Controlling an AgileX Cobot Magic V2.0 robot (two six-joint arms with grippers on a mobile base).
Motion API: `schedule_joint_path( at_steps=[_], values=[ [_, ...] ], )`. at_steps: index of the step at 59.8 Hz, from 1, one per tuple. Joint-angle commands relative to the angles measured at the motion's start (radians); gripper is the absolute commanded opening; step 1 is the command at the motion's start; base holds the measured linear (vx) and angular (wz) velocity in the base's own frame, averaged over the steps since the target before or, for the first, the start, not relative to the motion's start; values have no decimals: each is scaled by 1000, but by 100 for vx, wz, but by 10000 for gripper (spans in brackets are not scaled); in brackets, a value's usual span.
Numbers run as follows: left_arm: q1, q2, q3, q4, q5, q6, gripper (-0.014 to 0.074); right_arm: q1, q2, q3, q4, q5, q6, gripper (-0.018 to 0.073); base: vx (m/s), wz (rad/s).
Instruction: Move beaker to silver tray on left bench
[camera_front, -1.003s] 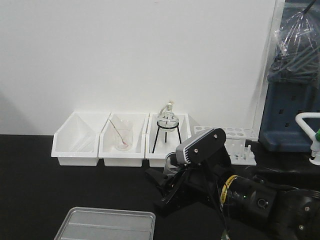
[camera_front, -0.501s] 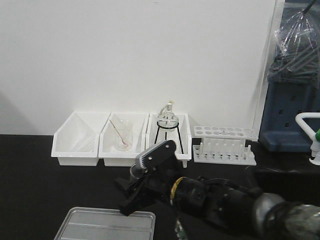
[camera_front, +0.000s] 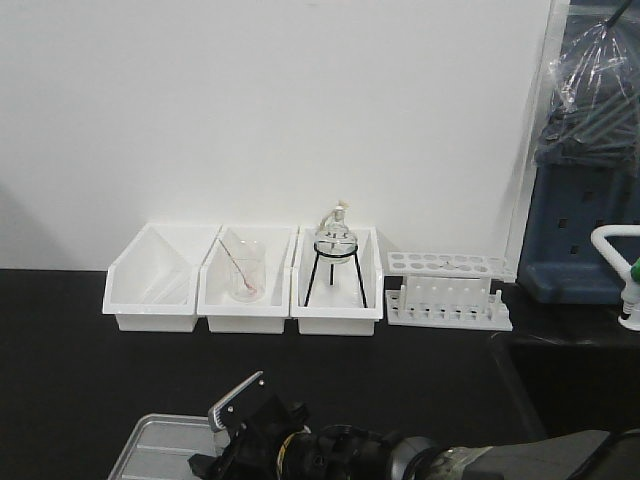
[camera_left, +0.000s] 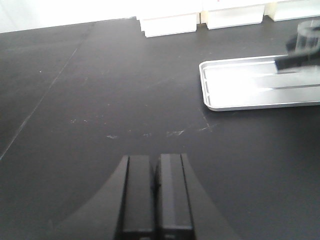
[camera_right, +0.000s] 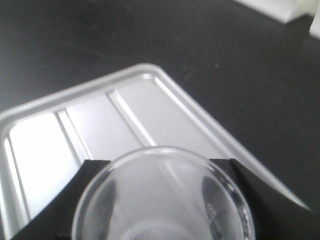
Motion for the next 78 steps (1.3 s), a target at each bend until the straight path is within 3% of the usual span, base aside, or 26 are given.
schedule_joint_path(
  at_steps=[1,11,19,36,45,61,68,78],
  values=[
    [-5,-6,20,-3,-81,-2,1,-2,-45,-35,21,-59,-1,2,0,0],
    [-5,-6,20,-3,-81,-2,1,-2,-27,-35,47,-57,0,50,0,0],
    [-5,-6,20,-3,-81,-2,1,-2,-27,-35,45,-60,0,146,0,0],
    [-5,-6,20,-3,-81,-2,1,-3,-31,-35,45,-91,0,548,0,0],
    [-5,-6,20,-3,-81,-2,1,-4,-73,-35,45,-86,0,704,0,0],
    [-5,-6,20,-3,-81,-2,1,-5,-234,-34,34,14,0,692,0,0],
    [-5,-6,20,-3,-81,-2,1,-5,-349,-4,33,34,0,636,0,0],
    [-5,-6,20,-3,-81,-2,1,-5,-596,180,6,69,0,519,0,0]
  ],
)
